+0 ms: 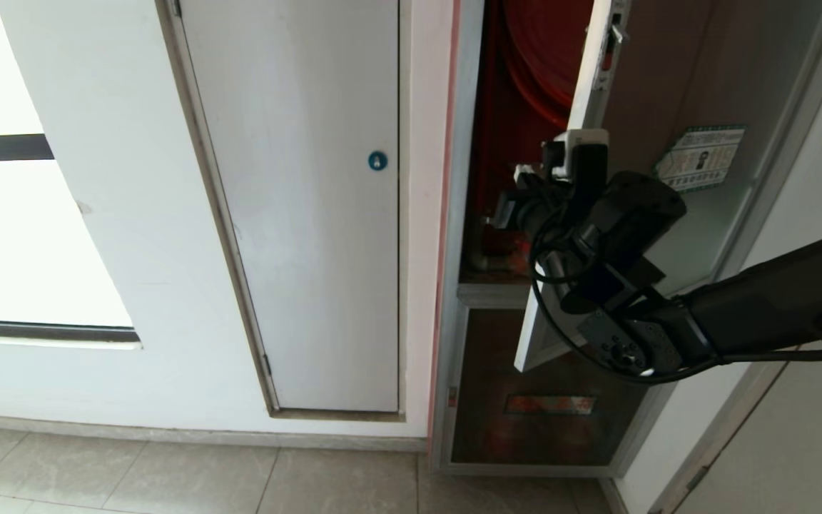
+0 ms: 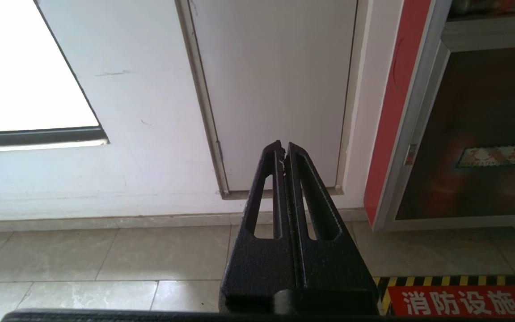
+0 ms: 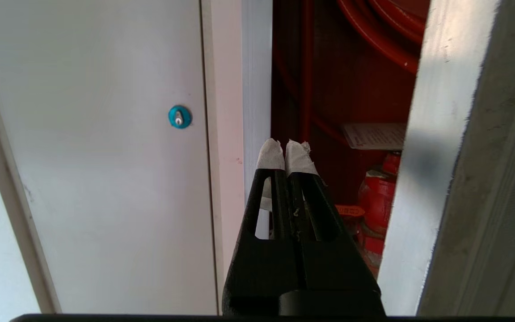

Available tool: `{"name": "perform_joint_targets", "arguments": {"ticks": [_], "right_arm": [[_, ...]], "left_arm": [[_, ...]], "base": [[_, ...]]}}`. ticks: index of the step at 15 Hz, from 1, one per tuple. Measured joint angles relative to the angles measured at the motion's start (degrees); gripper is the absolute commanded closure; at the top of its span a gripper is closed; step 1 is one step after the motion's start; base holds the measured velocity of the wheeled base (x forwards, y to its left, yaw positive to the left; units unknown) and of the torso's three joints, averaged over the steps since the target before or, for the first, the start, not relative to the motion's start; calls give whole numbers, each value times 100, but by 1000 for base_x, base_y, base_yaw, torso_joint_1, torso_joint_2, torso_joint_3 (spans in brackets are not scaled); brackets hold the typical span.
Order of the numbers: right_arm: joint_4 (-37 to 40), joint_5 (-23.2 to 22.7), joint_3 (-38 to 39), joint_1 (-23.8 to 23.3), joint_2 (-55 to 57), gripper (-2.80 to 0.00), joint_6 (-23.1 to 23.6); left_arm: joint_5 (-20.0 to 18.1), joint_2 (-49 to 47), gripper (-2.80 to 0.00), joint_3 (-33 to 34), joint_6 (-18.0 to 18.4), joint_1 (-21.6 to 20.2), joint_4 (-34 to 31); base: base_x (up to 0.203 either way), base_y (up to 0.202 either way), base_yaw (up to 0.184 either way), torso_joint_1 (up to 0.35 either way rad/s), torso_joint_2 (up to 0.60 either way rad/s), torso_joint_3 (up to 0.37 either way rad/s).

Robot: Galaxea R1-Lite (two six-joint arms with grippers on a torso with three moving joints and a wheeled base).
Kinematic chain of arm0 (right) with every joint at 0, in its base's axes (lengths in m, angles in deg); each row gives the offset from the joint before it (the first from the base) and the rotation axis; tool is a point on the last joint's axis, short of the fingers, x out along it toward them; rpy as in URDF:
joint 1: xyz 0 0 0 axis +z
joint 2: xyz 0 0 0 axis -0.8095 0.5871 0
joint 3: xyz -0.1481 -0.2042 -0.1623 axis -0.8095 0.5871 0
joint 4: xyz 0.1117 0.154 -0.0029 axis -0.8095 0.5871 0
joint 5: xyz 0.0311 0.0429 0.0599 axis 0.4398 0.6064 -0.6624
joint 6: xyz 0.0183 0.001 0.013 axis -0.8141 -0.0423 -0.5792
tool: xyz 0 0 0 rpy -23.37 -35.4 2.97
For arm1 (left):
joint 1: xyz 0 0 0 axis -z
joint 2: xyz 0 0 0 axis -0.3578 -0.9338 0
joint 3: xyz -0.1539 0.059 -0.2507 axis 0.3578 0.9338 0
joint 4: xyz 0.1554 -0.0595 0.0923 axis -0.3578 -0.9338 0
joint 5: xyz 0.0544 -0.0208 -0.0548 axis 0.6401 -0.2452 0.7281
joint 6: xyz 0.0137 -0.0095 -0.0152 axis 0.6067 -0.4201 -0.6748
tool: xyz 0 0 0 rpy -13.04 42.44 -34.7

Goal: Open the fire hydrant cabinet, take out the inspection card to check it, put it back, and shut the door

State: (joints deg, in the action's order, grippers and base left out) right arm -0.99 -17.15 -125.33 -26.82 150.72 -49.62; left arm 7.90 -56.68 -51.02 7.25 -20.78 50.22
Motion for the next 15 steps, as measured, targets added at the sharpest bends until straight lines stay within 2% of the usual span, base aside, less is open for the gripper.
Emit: {"name": "perform_joint_targets", "arguments": {"ticks": [12,15], "right_arm": [[729,669,-1327,-104,474,0,2],[739,812,-1441,-110,556,0,0]], "left_arm": [[2,0,0,0,1,0,0],[0,0,0,0,0,0,0]], "base": [[0,0,0,0,0,0],[0,0,0,0,0,0]]}}
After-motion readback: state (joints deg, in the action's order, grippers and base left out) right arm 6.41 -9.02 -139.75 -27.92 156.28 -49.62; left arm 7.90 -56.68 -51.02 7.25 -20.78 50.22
